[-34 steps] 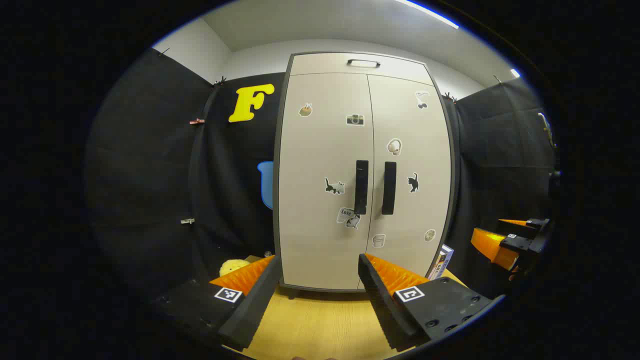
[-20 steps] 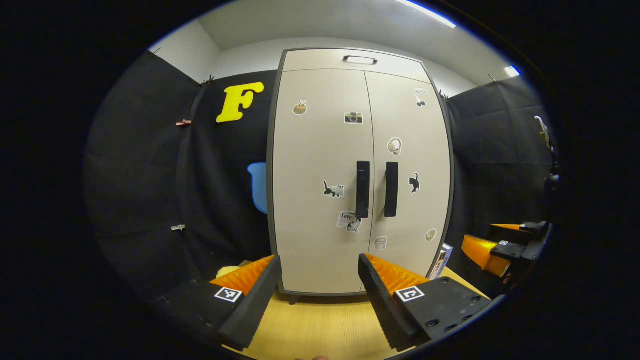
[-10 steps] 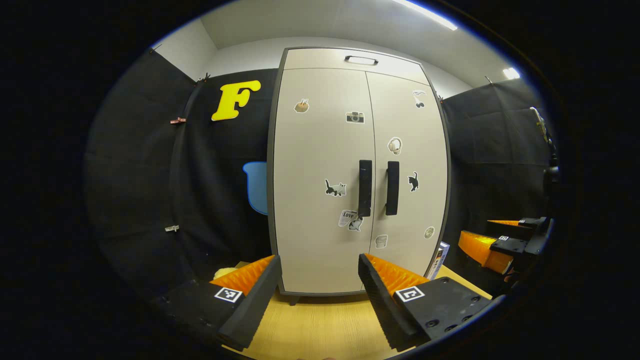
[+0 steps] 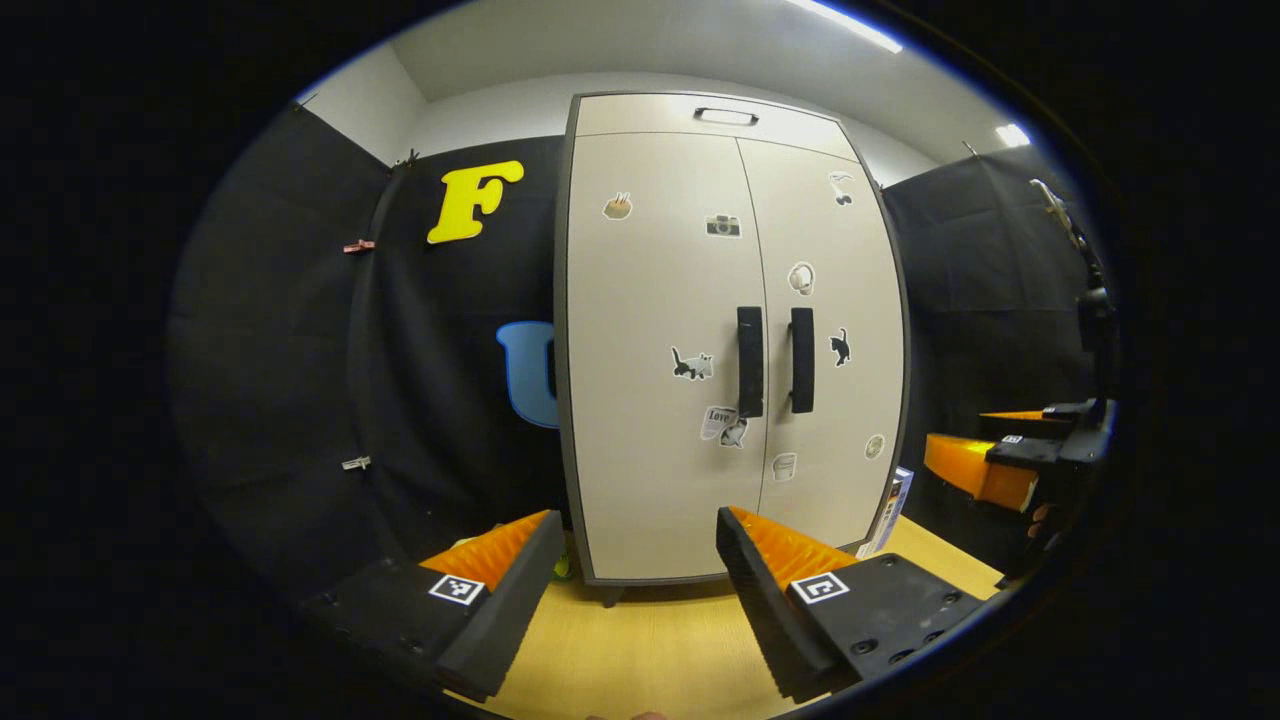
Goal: Open the right door of the double-door shoe cabinet with the right hand, and open the left door with the left hand.
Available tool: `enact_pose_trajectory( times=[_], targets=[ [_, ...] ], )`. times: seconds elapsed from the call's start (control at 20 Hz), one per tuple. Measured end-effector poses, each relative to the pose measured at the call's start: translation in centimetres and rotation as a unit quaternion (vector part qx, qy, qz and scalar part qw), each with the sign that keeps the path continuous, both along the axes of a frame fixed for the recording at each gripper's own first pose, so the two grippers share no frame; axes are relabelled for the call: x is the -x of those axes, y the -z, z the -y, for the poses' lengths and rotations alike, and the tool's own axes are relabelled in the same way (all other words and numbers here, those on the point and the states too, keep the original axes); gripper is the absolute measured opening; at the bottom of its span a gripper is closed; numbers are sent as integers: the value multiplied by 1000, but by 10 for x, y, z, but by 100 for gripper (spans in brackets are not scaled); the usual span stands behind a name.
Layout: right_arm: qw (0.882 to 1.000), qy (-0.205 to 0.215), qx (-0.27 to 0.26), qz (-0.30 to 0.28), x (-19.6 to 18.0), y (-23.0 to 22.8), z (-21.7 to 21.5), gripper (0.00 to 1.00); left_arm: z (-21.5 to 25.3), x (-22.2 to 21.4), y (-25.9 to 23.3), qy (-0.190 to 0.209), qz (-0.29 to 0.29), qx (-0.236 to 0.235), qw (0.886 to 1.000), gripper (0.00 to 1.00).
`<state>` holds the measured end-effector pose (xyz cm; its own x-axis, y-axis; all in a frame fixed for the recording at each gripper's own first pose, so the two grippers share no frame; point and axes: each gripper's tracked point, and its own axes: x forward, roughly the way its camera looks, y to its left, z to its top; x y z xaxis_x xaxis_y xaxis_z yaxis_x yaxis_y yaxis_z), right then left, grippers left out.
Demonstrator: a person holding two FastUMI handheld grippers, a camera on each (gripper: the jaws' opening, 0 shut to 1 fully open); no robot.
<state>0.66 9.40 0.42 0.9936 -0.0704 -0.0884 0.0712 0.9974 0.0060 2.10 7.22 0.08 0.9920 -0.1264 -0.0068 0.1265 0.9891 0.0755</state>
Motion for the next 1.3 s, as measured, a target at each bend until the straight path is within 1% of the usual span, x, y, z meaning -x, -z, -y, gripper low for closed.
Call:
enact_pose_trajectory(
  times=[0.25,0.45,0.55,0.7,0.8,0.95,1.1,1.3],
  targets=[
    [1000,2,-3,-11,-31,-21,-25,98,-17,10,11,23,-6,11,1000,95],
    [1000,-13,2,1,-68,-45,-48,98,-32,19,23,23,-16,28,999,95],
    [1000,-9,7,12,-89,-57,-50,98,-38,21,30,15,-28,36,999,95],
    [1000,-7,-5,26,-122,-69,-52,98,-44,24,37,0,-43,59,997,96],
    [999,-4,-9,31,-144,-71,-47,98,-50,23,42,-18,-50,70,996,95],
    [1000,-3,-11,24,-175,-65,-40,97,-57,18,46,-51,-56,66,995,95],
    [1000,-7,-13,12,-199,-56,-36,98,-56,13,48,-61,-61,69,994,95],
    [1000,-15,-11,11,-218,-54,-39,97,-57,7,45,-78,-54,55,994,95]
  ],
)
